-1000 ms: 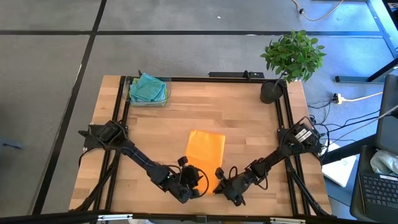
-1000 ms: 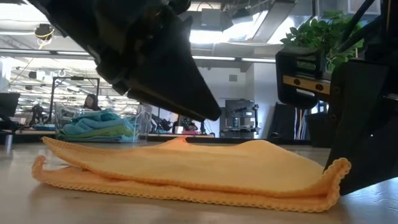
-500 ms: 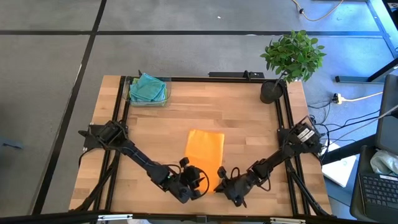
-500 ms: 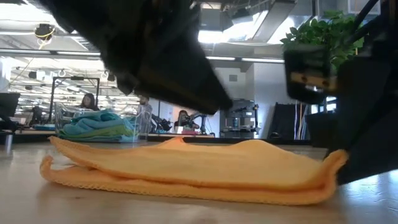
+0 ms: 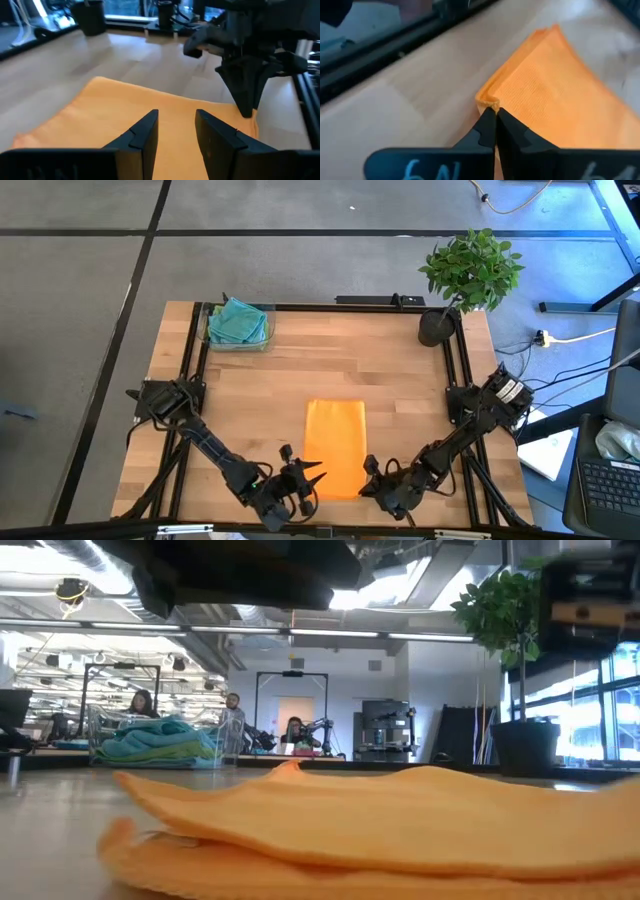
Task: Fold microfiber towels
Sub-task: Fold the orange microfiber cloth
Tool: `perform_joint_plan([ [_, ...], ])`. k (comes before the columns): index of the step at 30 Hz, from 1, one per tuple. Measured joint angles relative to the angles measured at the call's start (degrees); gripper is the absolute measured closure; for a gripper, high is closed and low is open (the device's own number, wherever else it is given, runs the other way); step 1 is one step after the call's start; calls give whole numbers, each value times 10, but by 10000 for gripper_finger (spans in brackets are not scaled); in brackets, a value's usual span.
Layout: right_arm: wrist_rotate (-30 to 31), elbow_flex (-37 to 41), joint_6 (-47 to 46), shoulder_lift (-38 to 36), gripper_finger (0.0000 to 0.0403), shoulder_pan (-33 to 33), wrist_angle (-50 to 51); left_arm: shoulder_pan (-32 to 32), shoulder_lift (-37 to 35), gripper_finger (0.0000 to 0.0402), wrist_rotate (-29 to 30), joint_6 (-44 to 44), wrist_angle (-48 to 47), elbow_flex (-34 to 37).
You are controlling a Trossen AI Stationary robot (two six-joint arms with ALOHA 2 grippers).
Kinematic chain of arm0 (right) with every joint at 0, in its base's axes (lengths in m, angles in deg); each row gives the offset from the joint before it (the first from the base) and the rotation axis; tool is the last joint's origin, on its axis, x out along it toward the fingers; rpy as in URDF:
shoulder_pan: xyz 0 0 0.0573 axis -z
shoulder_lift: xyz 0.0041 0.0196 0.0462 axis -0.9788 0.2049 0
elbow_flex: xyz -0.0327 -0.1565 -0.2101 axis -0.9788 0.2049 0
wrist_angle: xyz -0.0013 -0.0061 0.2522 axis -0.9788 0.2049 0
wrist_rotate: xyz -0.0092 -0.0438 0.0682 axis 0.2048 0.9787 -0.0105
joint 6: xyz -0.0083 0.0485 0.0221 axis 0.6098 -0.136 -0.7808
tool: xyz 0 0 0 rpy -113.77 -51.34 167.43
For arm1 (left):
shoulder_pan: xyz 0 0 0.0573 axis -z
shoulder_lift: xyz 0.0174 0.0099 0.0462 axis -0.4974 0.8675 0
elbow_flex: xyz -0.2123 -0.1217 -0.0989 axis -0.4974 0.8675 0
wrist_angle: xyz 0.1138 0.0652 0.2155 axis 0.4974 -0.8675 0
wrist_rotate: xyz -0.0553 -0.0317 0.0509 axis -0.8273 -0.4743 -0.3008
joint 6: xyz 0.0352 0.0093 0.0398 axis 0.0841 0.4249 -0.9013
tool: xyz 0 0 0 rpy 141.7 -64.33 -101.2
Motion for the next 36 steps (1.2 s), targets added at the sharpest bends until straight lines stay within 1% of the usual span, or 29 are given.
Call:
perform_joint_plan([
  [2, -1, 0, -18, 0, 396, 0, 23, 2, 0, 278, 10, -2, -3, 0],
  [6, -2, 0, -38, 0, 385, 0, 48, 2, 0, 278, 7, 1, -7, 0],
  [11, -2, 0, -46, 0, 389, 0, 56, 2, 3, 278, -39, 17, -9, 0],
  [15, 5, -4, -25, -2, 397, 0, 58, 8, 3, 278, -58, -22, -9, 0],
  [17, 6, -9, -17, -8, 394, 0, 58, 10, 3, 278, -64, -49, -8, 0],
  [21, 9, -22, 7, -26, 387, 0, 60, 12, 3, 278, -100, -80, -8, 0],
  [24, 28, -31, 38, -36, 392, 0, 64, 9, 3, 278, -124, -87, -7, 0],
  [27, 51, -34, 75, -45, 397, 1, 63, 5, 3, 278, -145, -115, -2, 0],
  [33, 89, -34, 108, -48, 386, 25, 104, -17, 3, 278, -148, -178, 19, 0],
  [34, 98, -34, 111, -48, 384, 31, 112, -22, 3, 278, -158, -188, 24, 0],
  [36, 121, -34, 113, -48, 385, 42, 121, -34, 3, 278, -199, -206, 34, 0],
])
